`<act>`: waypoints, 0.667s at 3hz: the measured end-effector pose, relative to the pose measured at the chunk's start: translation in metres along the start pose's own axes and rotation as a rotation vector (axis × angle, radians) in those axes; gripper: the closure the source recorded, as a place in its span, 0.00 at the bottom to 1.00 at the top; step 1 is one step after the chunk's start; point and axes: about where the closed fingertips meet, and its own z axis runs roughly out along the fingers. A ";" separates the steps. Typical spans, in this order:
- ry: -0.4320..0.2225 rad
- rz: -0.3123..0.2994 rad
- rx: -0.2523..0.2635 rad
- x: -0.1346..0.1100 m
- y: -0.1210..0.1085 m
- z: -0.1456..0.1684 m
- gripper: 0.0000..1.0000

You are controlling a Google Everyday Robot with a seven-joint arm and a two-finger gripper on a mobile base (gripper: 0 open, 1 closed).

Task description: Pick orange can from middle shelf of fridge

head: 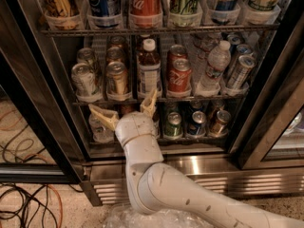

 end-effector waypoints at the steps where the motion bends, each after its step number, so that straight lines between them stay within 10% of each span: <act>1: -0.009 0.035 0.020 0.007 0.014 0.007 0.00; 2: -0.009 0.035 0.020 0.007 0.014 0.007 0.00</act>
Offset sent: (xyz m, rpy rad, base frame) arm 0.0028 0.0227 -0.0142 0.0450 0.0123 -0.0259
